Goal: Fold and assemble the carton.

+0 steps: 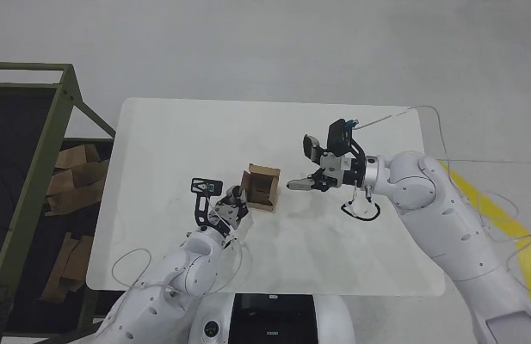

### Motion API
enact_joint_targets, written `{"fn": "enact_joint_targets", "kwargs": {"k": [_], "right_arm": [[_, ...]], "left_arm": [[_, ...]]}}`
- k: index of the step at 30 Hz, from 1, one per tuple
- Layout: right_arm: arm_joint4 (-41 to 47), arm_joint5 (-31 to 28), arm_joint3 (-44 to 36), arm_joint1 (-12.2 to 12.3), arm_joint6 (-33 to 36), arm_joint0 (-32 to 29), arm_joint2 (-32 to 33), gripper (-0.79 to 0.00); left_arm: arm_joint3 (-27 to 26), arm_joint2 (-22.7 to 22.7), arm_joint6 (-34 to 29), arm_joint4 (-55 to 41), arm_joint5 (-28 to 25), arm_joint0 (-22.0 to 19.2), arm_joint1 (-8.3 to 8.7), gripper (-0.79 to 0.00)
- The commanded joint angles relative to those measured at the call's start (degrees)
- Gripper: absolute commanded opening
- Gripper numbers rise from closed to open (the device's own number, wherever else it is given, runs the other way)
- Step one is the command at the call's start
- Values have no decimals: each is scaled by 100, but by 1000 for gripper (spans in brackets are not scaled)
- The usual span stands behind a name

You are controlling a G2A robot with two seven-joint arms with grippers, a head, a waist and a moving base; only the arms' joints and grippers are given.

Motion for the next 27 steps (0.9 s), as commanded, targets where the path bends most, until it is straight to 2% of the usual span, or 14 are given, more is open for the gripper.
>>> {"fn": "enact_joint_targets", "kwargs": {"k": [1,7,12,18,23,27], "right_arm": [[0,3,10,0,-13,-11,9,0],[14,198,26,4,-89,-78,77,0],[42,325,8,12,-95,-125,138,0],[34,502,-5,26,-41,-179,215,0],[-161,628,-65,56,-3,-249,331,0],[-374,797,-152,84,141,-334,388,0]], "left_arm": [[-8,-5,-10,21,6,11,-13,0],[-246,-81,-40,152,-26,171,-25,0],[-604,-317,-61,261,-206,464,11,0],[-1036,-1038,106,231,-393,956,88,0],[-963,-1838,113,-130,-1075,1227,157,0],[-667,-2284,-257,-386,-1959,1149,213,0]]}}
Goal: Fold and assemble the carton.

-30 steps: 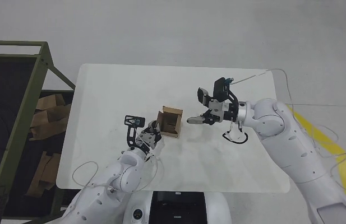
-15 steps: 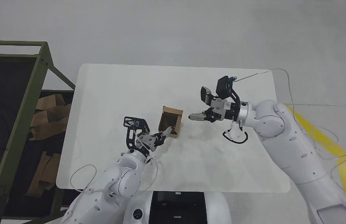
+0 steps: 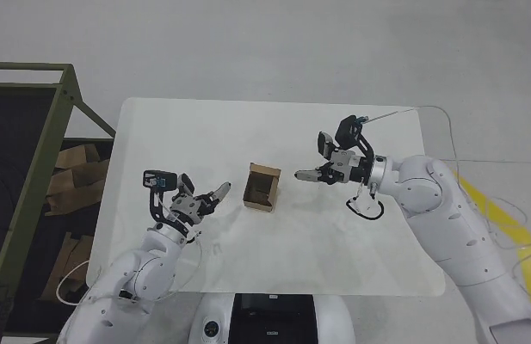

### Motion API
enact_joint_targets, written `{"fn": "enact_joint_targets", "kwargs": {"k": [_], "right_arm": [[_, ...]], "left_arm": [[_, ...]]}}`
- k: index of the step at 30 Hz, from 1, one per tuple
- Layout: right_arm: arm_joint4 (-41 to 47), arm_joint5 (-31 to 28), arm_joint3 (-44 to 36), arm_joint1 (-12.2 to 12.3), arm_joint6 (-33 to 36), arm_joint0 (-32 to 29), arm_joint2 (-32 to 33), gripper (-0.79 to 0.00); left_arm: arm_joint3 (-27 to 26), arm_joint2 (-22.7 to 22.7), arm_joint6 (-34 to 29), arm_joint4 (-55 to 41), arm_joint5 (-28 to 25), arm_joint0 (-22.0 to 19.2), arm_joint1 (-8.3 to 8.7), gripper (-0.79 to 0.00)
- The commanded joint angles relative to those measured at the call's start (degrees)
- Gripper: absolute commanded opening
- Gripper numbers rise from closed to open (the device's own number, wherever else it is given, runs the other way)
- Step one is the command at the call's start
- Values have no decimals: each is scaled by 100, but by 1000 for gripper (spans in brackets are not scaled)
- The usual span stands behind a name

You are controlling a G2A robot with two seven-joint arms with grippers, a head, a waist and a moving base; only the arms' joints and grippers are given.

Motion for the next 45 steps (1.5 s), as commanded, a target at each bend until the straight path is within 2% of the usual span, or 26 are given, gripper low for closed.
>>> {"fn": "enact_joint_targets", "kwargs": {"k": [1,7,14,19,22,26,45], "right_arm": [[-89,90,-44,10,83,-41,7,0],[-167,281,-213,48,142,-118,172,0],[-167,281,-213,48,142,-118,172,0],[-1200,1260,-318,16,266,-191,-55,0],[-1543,1571,-266,-31,282,-176,-255,0],[-1908,1853,-129,-95,351,-119,-504,0],[-2055,1917,306,-426,179,246,-1237,0]], "left_arm": [[201,-174,-190,-129,-442,-106,20,0],[828,-184,-879,-350,-1094,-654,35,0],[1272,121,-1268,-348,-1212,-1217,-6,0],[1544,401,-1494,-285,-1160,-1576,-51,0],[1660,576,-1559,-245,-1147,-1750,-82,0],[1790,765,-1604,-200,-1095,-1927,-122,0],[2211,1276,-1802,-150,-1056,-2431,-259,0]]}}
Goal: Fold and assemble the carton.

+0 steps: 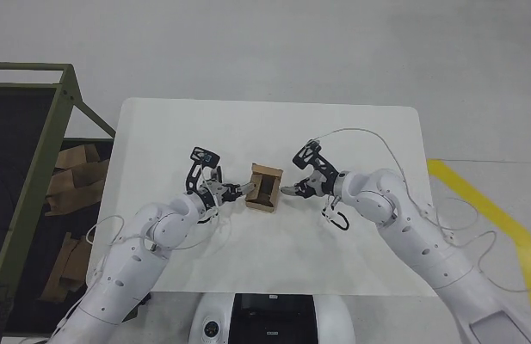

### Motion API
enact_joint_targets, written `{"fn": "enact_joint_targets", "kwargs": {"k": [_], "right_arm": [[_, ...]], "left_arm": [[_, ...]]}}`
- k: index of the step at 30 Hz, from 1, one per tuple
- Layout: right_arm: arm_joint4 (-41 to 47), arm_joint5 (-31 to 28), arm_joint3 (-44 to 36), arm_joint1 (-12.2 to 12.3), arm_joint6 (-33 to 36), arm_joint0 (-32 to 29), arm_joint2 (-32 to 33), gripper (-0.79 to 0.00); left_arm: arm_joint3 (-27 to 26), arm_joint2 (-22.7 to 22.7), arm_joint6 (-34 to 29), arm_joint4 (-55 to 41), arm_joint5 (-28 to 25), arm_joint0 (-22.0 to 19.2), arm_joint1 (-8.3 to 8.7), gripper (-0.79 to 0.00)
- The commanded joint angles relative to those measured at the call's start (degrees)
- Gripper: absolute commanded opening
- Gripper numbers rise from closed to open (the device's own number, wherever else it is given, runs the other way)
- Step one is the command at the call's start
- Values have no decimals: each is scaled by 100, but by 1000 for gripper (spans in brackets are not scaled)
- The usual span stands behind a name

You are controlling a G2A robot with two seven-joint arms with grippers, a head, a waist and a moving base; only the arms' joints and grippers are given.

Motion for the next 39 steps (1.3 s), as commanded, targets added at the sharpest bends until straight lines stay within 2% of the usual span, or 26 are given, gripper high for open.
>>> {"fn": "enact_joint_targets", "kwargs": {"k": [1,21,39], "right_arm": [[-12,30,13,-27,-43,21,-33,0],[-433,342,122,-275,93,222,-367,0],[-840,475,117,-400,211,231,-409,0]], "left_arm": [[18,27,-35,-1,-15,-26,-8,0],[139,295,-282,21,102,-211,-101,0],[181,449,-418,75,217,-274,-167,0]]}}
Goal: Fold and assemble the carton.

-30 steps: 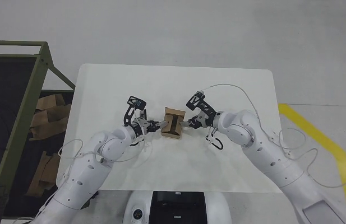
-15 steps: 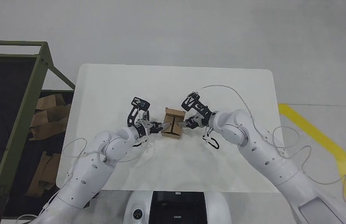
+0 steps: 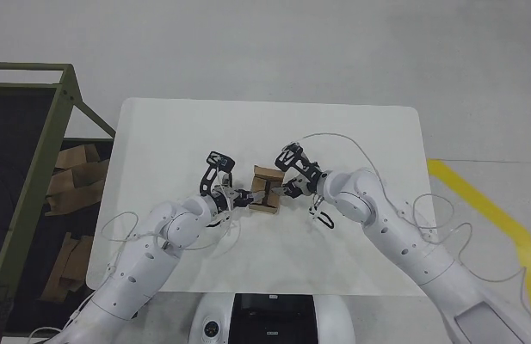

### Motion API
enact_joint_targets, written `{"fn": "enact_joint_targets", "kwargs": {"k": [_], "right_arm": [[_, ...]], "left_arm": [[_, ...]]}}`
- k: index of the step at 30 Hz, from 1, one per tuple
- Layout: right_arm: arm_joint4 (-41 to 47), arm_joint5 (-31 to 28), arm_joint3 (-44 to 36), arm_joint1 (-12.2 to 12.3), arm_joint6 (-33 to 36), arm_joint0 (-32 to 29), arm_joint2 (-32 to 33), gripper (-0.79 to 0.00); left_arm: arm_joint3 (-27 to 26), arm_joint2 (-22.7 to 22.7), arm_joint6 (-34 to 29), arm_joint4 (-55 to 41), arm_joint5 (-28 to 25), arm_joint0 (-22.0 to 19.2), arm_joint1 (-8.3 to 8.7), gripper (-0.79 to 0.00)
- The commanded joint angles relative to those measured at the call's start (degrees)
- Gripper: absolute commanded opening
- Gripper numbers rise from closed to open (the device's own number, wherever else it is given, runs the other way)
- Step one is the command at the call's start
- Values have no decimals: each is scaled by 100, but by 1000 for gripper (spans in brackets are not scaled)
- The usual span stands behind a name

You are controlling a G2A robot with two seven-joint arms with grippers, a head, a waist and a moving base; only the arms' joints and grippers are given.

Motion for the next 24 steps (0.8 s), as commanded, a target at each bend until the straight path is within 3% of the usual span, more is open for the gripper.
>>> {"fn": "enact_joint_targets", "kwargs": {"k": [1,16,24], "right_arm": [[-13,1,-3,-9,-6,-9,17,0],[-136,-71,-68,-39,-4,-131,190,0],[-193,-108,-115,-53,-9,-194,275,0]], "left_arm": [[1,3,-6,-1,25,0,-6,0],[-94,18,-54,14,187,5,-46,0],[-436,-328,91,21,230,260,0,0]]}}
